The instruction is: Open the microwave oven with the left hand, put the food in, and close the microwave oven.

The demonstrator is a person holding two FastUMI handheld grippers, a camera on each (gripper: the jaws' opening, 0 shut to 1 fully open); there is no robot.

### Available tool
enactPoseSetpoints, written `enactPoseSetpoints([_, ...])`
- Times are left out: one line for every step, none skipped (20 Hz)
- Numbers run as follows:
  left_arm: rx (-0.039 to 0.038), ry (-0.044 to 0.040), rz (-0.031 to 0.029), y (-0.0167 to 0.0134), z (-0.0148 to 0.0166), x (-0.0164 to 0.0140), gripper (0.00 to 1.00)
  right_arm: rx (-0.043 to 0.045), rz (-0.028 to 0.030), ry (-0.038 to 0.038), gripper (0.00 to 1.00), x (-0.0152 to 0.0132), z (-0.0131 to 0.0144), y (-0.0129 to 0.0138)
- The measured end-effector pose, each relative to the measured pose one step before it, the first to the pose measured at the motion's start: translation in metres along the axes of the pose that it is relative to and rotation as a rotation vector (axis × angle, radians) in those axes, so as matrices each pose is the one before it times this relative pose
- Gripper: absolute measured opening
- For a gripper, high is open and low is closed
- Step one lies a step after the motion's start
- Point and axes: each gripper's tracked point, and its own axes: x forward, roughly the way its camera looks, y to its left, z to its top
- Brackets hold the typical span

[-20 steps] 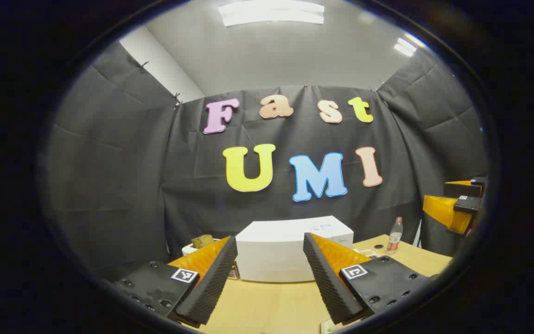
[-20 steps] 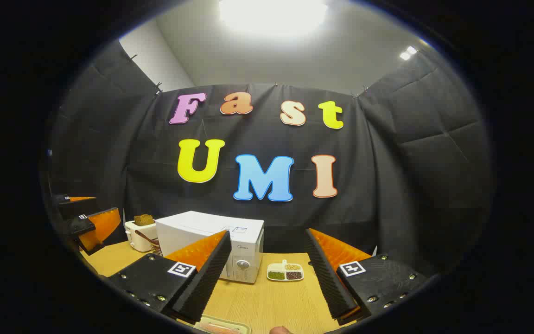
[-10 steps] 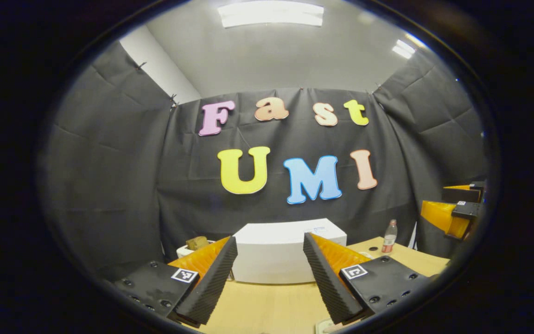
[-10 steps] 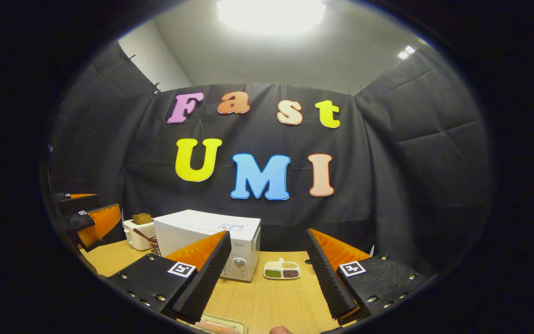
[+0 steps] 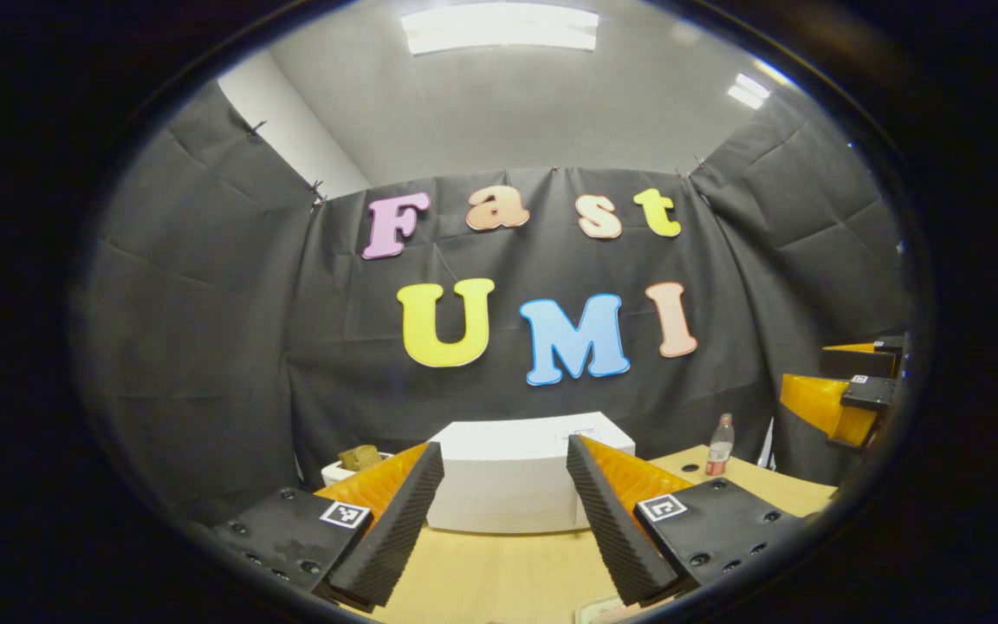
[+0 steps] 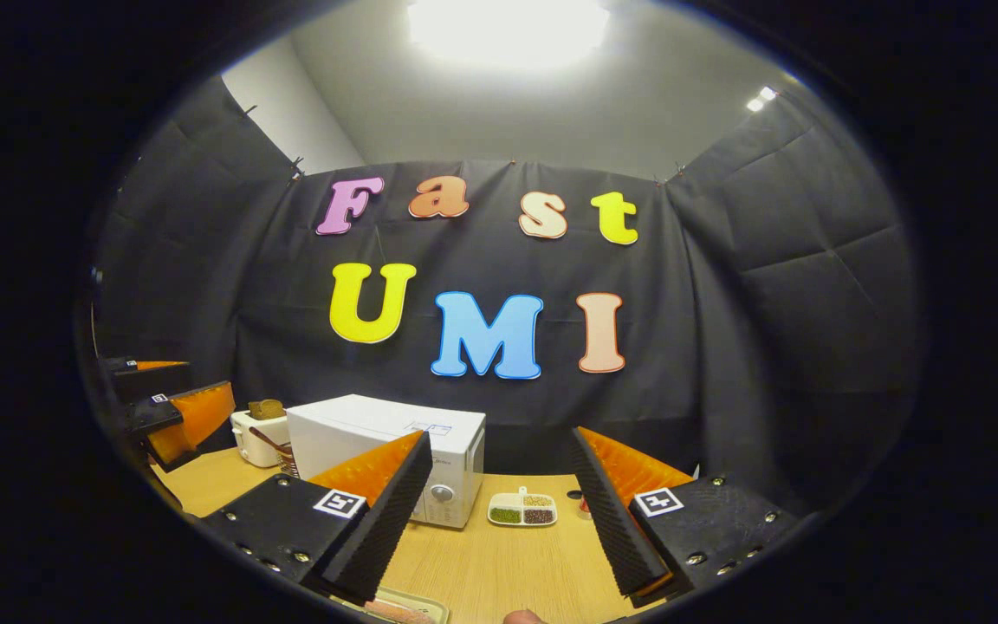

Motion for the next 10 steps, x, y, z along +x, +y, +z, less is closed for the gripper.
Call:
enactPoseSetpoints([-0.00704,0.00076,0.00265,-0.0043,-0.00067,0.00034,0.99,0.0032,0.00703,0.00311,0.97,-0.00003,-0.00178,-0.0022])
enactPoseSetpoints([-0.00579,0.00161,0.00398,-0.0035,0.00025,0.00201,0.99,0.00545,0.00931,0.0038,0.97,-0.00075,-0.00138,-0.00158])
enactPoseSetpoints([-0.00284,0.00517,0.006,-0.00409,-0.00298,0.00221,0.99,0.00448,0.00686,0.0015,0.97,-0.00095,-0.00171,-0.0025])
enactPoseSetpoints([-0.00527,0.00611,0.00726,-0.00274,-0.00166,0.00297,0.99,0.00457,0.00507,-0.00089,0.97,0.0,-0.00123,-0.00412])
enactPoseSetpoints([-0.00655,0.00407,0.00546,-0.00458,-0.00296,0.00167,0.99,0.00676,0.00692,-0.00033,0.97,0.00014,-0.00068,-0.00358])
enactPoseSetpoints([-0.00513,0.00051,0.00855,-0.00289,-0.00132,0.00295,0.99,0.00616,0.01041,-0.00087,0.97,-0.00003,-0.00129,-0.00243])
enactPoseSetpoints([-0.00036,-0.00153,0.0052,-0.00398,-0.00236,0.00223,0.99,0.00384,0.00734,0.00133,0.97,0.0001,-0.0014,-0.00457])
enactPoseSetpoints([0.00485,-0.0073,0.00614,-0.00293,0.00046,0.00331,0.99,0.00335,0.00926,-0.00209,0.97,-0.00024,-0.00103,-0.00397])
enactPoseSetpoints([0.00699,-0.00549,0.00386,-0.00281,-0.00179,0.00409,0.99,-0.00069,0.00347,-0.00241,0.97,0.00033,-0.00061,-0.00385])
enactPoseSetpoints([0.00482,0.00334,-0.00048,-0.00382,-0.00111,0.00468,0.99,-0.00378,-0.0005,0.00432,0.97,0.00065,-0.00262,-0.00433])
